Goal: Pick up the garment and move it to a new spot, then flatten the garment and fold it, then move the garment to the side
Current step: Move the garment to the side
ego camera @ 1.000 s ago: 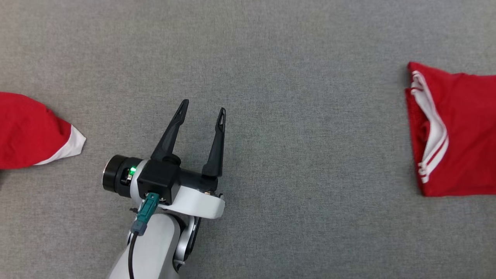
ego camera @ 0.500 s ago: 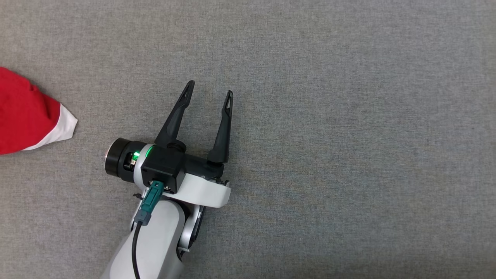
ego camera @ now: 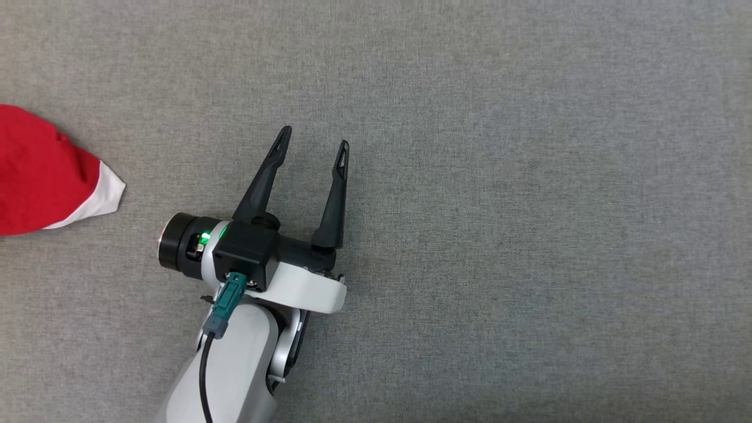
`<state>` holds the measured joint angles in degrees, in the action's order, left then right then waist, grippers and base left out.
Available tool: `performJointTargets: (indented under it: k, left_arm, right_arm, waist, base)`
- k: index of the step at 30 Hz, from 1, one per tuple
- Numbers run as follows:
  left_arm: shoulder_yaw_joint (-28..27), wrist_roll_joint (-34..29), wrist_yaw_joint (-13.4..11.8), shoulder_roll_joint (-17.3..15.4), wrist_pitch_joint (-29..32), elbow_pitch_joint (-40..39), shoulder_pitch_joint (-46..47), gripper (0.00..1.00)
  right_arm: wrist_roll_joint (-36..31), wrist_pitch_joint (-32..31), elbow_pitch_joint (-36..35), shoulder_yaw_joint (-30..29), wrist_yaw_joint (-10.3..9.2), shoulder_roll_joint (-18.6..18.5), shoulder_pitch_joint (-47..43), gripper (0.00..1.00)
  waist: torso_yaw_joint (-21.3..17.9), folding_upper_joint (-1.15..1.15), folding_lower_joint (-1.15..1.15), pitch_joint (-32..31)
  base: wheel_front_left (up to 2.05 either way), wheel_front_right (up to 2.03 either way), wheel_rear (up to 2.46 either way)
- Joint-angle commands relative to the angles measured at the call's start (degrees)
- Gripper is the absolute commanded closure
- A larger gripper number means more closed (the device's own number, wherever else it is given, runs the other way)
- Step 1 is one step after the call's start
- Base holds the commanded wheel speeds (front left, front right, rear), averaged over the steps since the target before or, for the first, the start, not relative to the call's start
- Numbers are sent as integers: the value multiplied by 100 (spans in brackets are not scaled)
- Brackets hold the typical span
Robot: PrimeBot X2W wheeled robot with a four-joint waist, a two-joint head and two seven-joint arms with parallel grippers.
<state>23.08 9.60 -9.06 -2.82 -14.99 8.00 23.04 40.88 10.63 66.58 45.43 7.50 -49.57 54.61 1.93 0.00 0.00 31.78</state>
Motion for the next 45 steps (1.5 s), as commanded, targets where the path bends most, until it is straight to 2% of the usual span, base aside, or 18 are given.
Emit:
performJointTargets:
  k: [1, 9, 17, 22, 26, 32, 36, 39, 45]
  left_arm:
    - [-38, 8, 28, -18, -17, 16, -14, 0]
    - [-164, 39, 32, -19, -17, 59, -291, 0]
    - [-582, -79, 89, -19, -17, 17, -763, 0]
    - [-834, -113, 154, -18, -17, -18, -1004, 0]
    - [-1057, -57, 246, -20, -17, -27, -1232, 0]
    - [-1309, 52, 303, -18, -17, -35, -1501, 0]
    - [-1419, 120, 340, -20, -17, 12, -1645, 0]
    - [-1481, 174, 346, -19, -17, 69, -1727, 0]
    - [-1520, 237, 373, -18, -17, 125, -1879, 0]
  right_arm:
    - [-22, 56, 98, -29, 0, 31, 107, 0]
    - [-482, 227, 361, 31, 0, 435, 601, 0]
    - [-480, 463, -391, -177, 0, 1228, 431, 0]
    - [-580, 462, -1264, -695, 0, 1499, 35, 0]
    - [-948, 456, -2274, -1556, 0, 1857, -688, 0]
    - [-1819, 455, -3599, -2825, 0, 2649, -2051, 0]
    - [-2256, 454, -4109, -3500, 0, 3238, -2814, 0]
    - [-2515, 455, -4380, -3777, 0, 3586, -3247, 0]
    - [-2806, 455, -4584, -4021, 0, 3943, -3803, 0]
  waist:
    - [-10, 0, 0, -99]
    - [-29, 0, 0, -714]
    - [-174, 0, 0, -1520]
    - [-238, 0, 0, -1889]
    - [-264, 0, 0, -2193]
    - [-279, 0, 0, -2451]
    - [-251, 0, 0, -2583]
    - [-234, 0, 0, -2672]
    - [-206, 0, 0, -2801]
  base:
    - [0, 0, 0]
    - [0, 0, 0]
    - [0, 0, 0]
    - [0, 0, 0]
    - [0, 0, 0]
    - [0, 0, 0]
    - [0, 0, 0]
    - [0, 0, 0]
    - [0, 0, 0]
